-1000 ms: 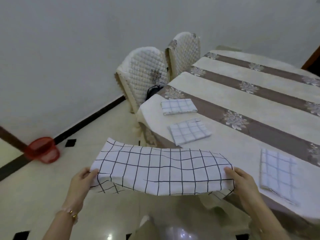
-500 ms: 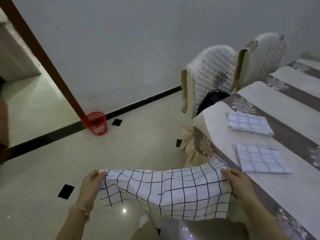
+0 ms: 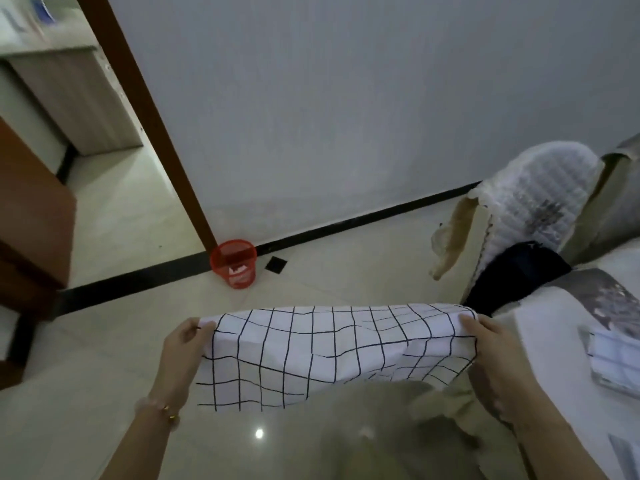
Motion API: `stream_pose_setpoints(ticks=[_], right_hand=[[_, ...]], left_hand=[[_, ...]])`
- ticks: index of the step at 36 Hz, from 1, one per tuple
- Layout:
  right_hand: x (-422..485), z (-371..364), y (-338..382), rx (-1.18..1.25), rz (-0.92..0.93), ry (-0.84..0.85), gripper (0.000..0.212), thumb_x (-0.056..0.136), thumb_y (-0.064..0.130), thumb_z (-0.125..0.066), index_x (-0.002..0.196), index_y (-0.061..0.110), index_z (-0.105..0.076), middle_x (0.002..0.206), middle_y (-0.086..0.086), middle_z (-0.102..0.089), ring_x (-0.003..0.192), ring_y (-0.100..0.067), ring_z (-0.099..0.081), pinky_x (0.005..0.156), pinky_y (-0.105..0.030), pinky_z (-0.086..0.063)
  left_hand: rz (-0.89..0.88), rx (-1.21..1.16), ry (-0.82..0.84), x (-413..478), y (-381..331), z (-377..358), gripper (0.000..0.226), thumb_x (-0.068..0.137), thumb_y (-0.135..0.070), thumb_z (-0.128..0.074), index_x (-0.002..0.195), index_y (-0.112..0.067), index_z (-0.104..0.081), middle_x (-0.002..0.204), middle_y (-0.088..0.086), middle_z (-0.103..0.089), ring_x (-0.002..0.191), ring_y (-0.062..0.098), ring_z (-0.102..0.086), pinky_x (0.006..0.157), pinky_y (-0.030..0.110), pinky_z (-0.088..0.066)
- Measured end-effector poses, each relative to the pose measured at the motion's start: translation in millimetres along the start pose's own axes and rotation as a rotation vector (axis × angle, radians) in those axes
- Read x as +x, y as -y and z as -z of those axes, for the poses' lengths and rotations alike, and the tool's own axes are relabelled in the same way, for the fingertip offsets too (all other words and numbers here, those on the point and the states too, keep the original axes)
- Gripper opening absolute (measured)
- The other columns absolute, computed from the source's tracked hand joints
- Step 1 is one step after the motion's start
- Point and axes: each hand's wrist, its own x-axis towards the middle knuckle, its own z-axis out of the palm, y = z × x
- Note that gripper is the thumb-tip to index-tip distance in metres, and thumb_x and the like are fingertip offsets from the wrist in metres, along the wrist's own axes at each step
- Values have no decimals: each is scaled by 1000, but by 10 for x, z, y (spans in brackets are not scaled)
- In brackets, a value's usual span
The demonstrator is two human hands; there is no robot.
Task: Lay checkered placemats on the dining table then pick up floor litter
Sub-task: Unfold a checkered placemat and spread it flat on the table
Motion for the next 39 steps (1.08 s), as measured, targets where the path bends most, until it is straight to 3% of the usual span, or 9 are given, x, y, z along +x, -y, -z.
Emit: stream_pose_setpoints(ticks=[9, 16, 23, 27, 31, 33, 35, 37, 39], right_hand=[[1343, -520, 142, 0, -100, -59, 17, 88, 15, -62, 93, 0, -70, 86, -20, -71, 79, -35, -67, 74, -45, -53], [2437, -830, 755, -76, -110, -9, 18, 90, 15, -59, 90, 0, -67, 96, -28, -68, 89, -39, -64, 85, -48, -48], [3333, -864, 1468, -54, -27, -67, 17, 90, 13, -57, 93, -2, -65, 86, -19, -64, 77, -28, -59, 65, -30, -44], [3752, -789, 1674, -4, -21, -119, 13, 90, 15, -58, 83, 7, -66, 73, -10, -63, 64, -23, -56, 57, -26, -40], [4213, -730, 1721, 56, -55, -175, 24, 91, 10, -56, 91, -14, -58, 79, -18, -59, 73, -26, -56, 67, -36, -43], [4437, -702, 1741, 51, -78, -218, 25, 92, 7, -55, 87, -18, -54, 74, -18, -58, 62, -22, -58, 59, -31, -47], [4630, -670, 1811, 72, -114, -271, 19, 92, 8, -55, 84, -10, -58, 67, -17, -58, 46, -17, -60, 41, -22, -48], [4824, -613, 1917, 96, -130, -341, 18, 91, 10, -57, 86, -7, -60, 66, -15, -59, 45, -17, -59, 38, -21, -47], [5019, -523, 2045, 69, -132, -414, 22, 90, 11, -58, 90, -11, -61, 70, -16, -61, 57, -22, -59, 50, -26, -47]], left_hand=[[86, 23, -60, 962, 12, -428, 13, 87, -17, -61, 75, -17, -67, 76, 2, -68, 69, 18, -59, 60, 29, -47], [30, 92, -38, 2012, -637, -1009, 15, 89, -16, -59, 75, -18, -65, 75, 1, -67, 69, 15, -58, 59, 25, -43], [-17, -9, -1, 3038, -1296, -1666, 13, 91, -20, -55, 83, -21, -66, 84, 0, -66, 78, 14, -59, 64, 26, -44], [-12, -29, 62, 3612, -1445, -2065, 12, 90, -18, -57, 82, -18, -66, 81, 4, -68, 76, 19, -60, 65, 30, -48], [19, -5, 180, 4226, -1511, -2502, 14, 91, -23, -58, 85, -13, -66, 78, 9, -68, 70, 24, -59, 62, 49, -51], [16, -1, 209, 4542, -1566, -2767, 14, 90, -23, -57, 83, -14, -66, 66, -2, -68, 60, 18, -59, 47, 35, -50], [-26, 14, 217, 4870, -1688, -3065, 14, 90, -18, -58, 80, -11, -66, 63, -6, -68, 59, 9, -60, 50, 21, -50], [-37, 18, 286, 5183, -1899, -3369, 13, 90, -14, -57, 82, -8, -65, 72, 0, -67, 68, 13, -60, 58, 24, -49], [-43, 19, 363, 5460, -2136, -3680, 13, 91, -13, -56, 84, -8, -66, 78, 3, -67, 71, 15, -58, 63, 28, -46]])
